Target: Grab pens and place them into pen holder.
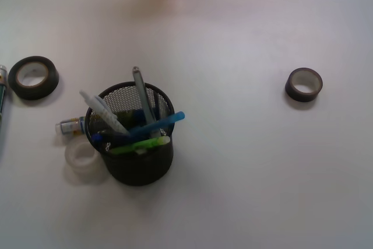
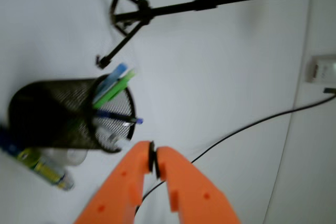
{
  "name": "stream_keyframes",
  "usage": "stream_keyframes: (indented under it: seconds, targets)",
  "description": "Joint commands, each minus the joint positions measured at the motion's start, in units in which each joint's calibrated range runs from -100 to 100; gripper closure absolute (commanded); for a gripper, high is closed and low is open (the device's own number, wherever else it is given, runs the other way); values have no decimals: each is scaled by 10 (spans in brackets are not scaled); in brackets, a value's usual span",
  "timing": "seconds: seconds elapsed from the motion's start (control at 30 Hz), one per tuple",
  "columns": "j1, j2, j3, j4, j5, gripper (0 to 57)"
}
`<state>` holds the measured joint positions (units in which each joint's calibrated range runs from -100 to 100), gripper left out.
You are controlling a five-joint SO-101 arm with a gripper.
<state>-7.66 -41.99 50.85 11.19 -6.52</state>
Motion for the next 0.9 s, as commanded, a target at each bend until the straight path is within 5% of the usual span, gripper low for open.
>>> stream_keyframes:
  seconds: [0.0,0.43,0.87]
  targets:
    - [6,-176,120,153,52,571]
    - [16,-568,482,372,115,571]
    - [63,-571,467,459,117,571]
